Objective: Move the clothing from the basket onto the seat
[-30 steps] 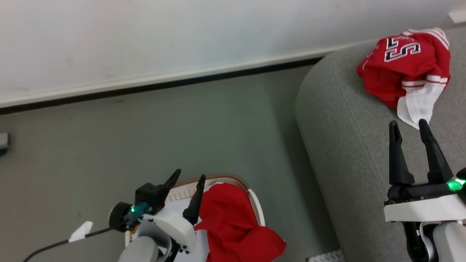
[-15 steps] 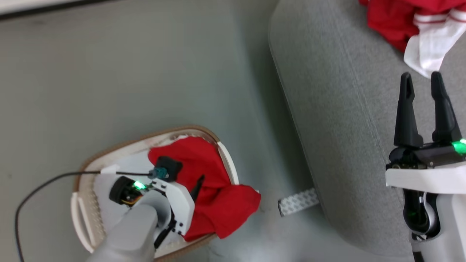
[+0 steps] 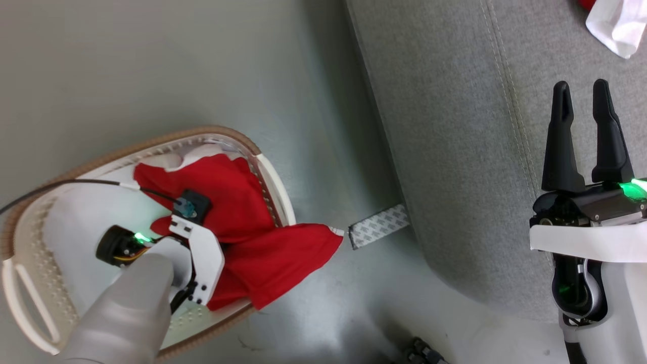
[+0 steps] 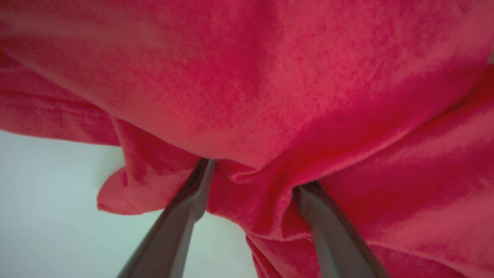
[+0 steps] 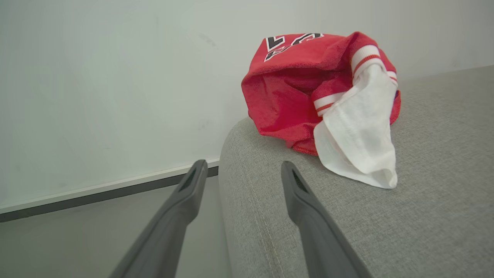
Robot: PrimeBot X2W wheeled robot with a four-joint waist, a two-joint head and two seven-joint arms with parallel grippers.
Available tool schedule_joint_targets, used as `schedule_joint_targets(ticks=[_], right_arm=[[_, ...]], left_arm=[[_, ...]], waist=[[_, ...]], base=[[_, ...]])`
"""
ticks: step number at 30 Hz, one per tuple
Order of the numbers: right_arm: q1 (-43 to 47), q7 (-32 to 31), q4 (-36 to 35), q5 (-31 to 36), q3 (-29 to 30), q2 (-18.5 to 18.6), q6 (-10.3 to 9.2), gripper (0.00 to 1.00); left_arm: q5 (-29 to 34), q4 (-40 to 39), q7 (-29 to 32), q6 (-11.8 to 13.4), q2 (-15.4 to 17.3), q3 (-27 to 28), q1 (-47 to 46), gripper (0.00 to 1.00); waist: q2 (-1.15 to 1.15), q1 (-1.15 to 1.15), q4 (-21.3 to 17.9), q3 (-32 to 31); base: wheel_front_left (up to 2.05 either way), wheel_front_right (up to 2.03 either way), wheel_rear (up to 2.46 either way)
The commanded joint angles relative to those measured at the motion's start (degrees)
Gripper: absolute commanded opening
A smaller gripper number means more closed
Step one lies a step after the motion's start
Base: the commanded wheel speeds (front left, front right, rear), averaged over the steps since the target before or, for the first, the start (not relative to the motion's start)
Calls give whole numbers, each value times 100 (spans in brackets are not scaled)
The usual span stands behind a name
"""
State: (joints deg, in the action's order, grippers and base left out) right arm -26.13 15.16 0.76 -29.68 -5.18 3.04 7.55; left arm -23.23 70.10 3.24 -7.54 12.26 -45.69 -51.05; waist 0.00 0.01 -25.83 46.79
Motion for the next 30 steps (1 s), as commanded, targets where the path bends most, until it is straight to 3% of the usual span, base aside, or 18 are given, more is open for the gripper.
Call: schedule_joint_targets(ticks=[1,7,12,16,17,19,24,30], right_arm=[[-96,-2,-35,-83,-26,-22,-12,100],[-55,-2,-62,-139,-83,-23,-12,100],[38,-2,-81,-165,-87,-23,-12,100],[65,-2,-66,-160,-78,-22,-12,100],[65,-2,-52,-162,-79,-22,-12,100],[38,-2,-24,-176,-98,-22,-12,100],[-145,-2,48,-229,-241,-22,-13,100],[-91,-2,188,58,-143,-15,-13,100]], left_arm=[[-75,97,107,14,95,-41,-84,100],[-165,169,252,14,10,-247,-206,100],[-125,188,-224,22,11,-309,-397,100],[-145,276,-200,19,-13,-376,-378,100],[-165,289,-202,18,-7,-386,-375,91],[-205,297,-251,17,3,-407,-368,0],[-373,296,-593,15,80,-378,-337,0],[-636,229,-1150,14,-272,-395,101,0]], waist=[[0,-1,-175,209],[0,-1,-206,321],[0,-1,-202,363],[0,-1,-207,365],[0,-1,-208,361],[0,-1,-217,346],[0,-1,-284,156],[0,-1,-10,-691]], base=[[0,0,0],[0,0,0],[0,0,0],[0,0,0],[0,0,0],[0,0,0],[0,0,0],[0,0,0]])
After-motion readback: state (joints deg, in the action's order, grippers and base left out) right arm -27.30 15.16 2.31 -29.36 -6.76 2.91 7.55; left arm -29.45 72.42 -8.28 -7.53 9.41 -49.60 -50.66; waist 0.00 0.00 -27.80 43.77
